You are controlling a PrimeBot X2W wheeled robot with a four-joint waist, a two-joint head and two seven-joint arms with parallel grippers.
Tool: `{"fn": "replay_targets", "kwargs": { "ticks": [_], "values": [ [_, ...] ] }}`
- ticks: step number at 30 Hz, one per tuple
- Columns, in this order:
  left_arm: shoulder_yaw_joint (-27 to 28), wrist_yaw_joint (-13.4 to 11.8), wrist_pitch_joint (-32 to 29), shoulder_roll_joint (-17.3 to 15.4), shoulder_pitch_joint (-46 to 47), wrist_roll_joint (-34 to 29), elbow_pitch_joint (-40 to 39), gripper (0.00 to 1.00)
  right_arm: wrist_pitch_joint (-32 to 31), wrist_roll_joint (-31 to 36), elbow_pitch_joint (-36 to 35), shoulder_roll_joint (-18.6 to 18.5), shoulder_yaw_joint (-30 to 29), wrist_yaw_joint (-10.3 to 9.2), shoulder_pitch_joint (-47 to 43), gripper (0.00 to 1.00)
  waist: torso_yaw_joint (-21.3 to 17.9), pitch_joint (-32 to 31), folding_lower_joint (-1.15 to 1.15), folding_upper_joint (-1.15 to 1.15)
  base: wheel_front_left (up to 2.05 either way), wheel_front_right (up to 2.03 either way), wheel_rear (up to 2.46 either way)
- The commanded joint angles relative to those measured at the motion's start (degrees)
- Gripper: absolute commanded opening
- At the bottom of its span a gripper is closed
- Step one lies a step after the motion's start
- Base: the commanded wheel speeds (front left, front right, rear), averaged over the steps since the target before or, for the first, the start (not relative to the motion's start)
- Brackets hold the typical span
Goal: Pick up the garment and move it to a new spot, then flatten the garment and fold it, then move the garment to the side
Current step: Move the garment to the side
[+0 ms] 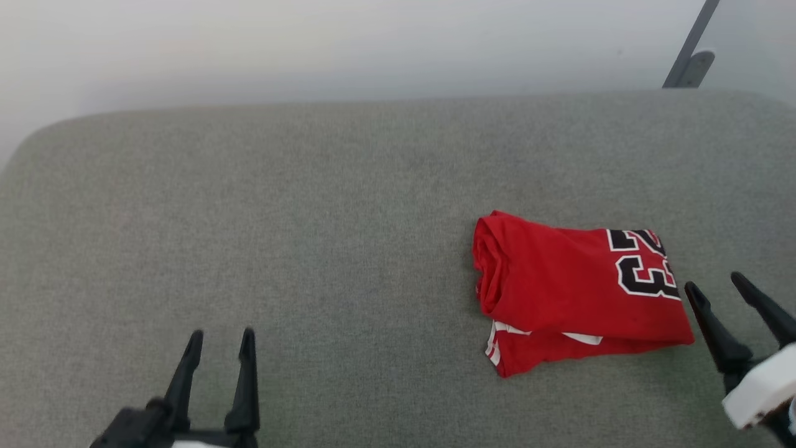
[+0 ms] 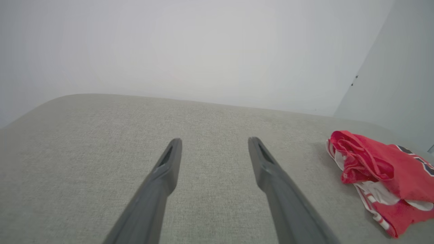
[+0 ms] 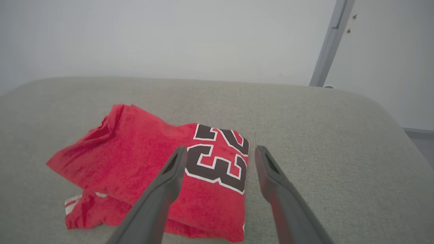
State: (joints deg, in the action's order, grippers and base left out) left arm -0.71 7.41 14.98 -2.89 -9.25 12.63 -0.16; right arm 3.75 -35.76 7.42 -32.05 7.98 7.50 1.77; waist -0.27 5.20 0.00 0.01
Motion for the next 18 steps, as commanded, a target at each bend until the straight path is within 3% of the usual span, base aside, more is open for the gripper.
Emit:
{"fn": "replay_targets", "kwargs": {
  "ticks": [1,6,11,18],
  "values": [
    [-0.28,0.11,0.29,-0.08,1.68,-0.42,0.27,1.0,-2.11,-0.83,0.55,-1.44,0.86,-0.03,2.19,1.0,0.17,1.47,0.0,-0.01,0.0,0.0,0.0],
    [-3.23,0.11,0.29,-0.33,7.78,-1.19,1.32,1.0,-13.74,-4.72,3.21,-9.09,4.65,-0.03,9.22,1.0,1.23,7.25,0.0,-0.01,0.0,0.0,0.0],
    [-5.12,0.11,0.29,-0.31,12.91,-1.46,2.5,1.0,-23.79,-10.39,4.61,-14.17,6.22,-0.03,14.06,1.0,2.8,11.9,0.0,-0.01,0.0,0.0,0.0],
    [-7.24,0.11,0.29,-0.13,17.18,-1.13,3.04,1.0,-34.16,-16.45,3.58,-16.75,10.5,-0.03,17.06,1.0,5.13,16.13,0.0,-0.01,0.0,0.0,0.0]
  ]
}}
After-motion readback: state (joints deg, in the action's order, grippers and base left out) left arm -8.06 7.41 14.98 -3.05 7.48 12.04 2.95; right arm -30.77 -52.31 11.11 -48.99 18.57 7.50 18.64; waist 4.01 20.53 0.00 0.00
